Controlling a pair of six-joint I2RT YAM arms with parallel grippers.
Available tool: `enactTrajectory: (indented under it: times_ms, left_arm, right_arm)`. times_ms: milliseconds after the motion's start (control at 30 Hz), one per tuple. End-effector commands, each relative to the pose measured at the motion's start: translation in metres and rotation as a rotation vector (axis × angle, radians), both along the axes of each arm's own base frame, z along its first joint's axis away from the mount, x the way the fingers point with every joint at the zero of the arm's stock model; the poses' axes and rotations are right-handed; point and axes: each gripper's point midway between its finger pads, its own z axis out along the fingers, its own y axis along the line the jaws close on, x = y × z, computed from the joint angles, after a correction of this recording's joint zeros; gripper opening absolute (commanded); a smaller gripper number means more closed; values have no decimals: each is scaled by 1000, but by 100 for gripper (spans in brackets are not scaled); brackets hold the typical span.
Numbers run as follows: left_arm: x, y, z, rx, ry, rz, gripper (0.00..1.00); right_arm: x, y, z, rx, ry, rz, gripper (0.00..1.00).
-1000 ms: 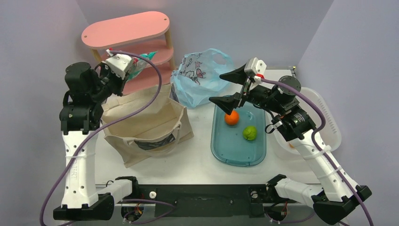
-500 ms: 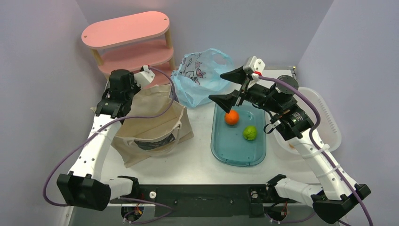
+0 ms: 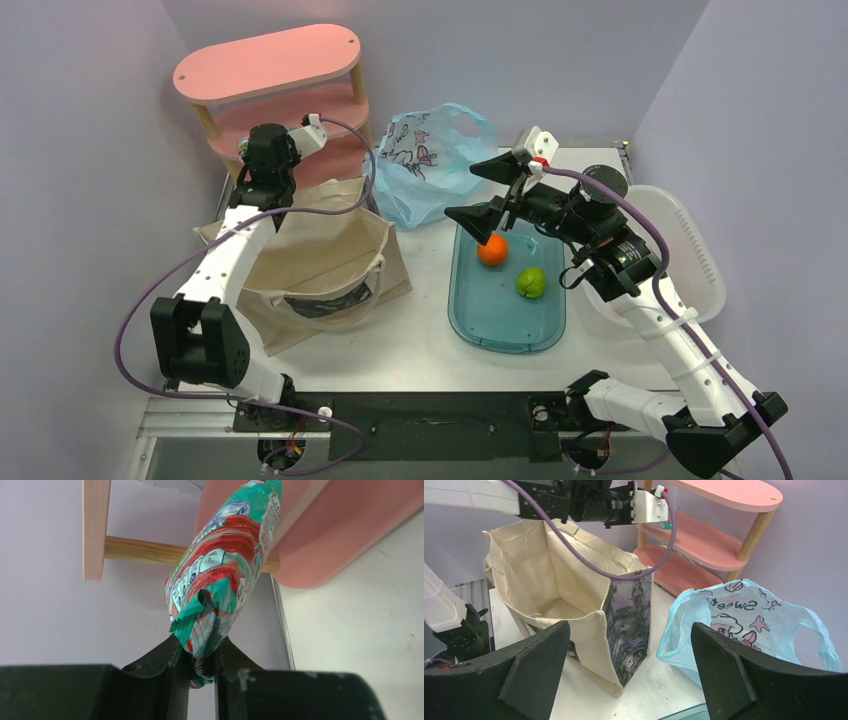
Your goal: Untie the knot of the grocery bags and take out the mixed food
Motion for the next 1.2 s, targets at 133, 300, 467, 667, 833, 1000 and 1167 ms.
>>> enactTrajectory:
  times_ms: [133,300,467,667,833,1000,1167]
  left_arm:
    - [55,16,32,54,-142,3,0]
    - [77,17,10,55,-82,-10,0]
    - [93,21,-18,2,52,-36,0]
    - [97,18,-37,30,139,-92,20]
    - [83,6,-39,-6,210,-160,35]
    - [67,1,-40,-19,252,-201,42]
    - [60,0,-35,-24,252,-211,44]
  right_arm:
    - [0,-8,9,22,-43,-31,86]
    - [0,-10,6,21,-41,-41,87]
    - [-1,-14,5,21,-41,-51,87]
    - [-2,-17,2,20,-38,-64,87]
    - [-3,-18,-1,19,-35,-68,87]
    - [-3,-17,-1,18,-33,-62,87]
    - [-2,-16,-2,15,-32,-54,87]
